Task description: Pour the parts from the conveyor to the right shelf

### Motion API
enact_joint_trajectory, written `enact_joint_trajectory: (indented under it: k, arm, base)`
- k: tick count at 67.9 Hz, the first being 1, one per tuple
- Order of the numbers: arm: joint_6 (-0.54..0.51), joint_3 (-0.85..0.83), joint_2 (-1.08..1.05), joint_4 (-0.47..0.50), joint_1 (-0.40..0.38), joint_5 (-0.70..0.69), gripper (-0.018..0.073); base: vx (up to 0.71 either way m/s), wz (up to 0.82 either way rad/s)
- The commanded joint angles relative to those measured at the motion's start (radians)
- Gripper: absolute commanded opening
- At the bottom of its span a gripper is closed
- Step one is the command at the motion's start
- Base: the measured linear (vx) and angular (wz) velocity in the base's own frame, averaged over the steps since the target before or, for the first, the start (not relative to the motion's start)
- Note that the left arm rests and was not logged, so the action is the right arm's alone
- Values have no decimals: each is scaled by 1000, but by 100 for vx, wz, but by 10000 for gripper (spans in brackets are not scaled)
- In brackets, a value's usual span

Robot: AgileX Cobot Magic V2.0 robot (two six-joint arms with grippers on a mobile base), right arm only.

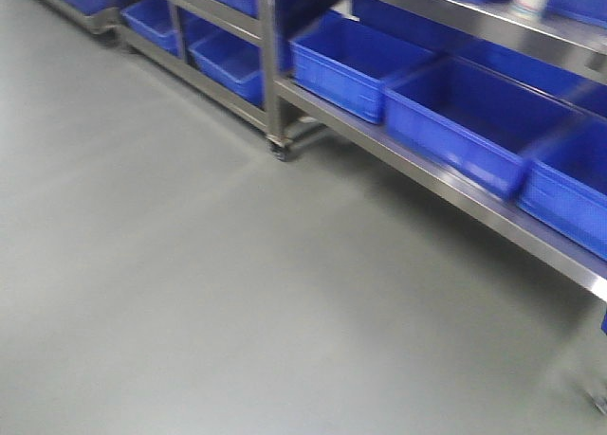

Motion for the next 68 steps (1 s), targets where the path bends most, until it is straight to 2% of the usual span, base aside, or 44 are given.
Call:
enact_joint_trajectory:
  k: [1, 68]
  arm:
    - [-5, -26, 12, -3, -3, -80, -6]
    - [-5, -26, 12, -3, -3, -80, -6]
  base:
    - [59, 49]
    - [65, 48]
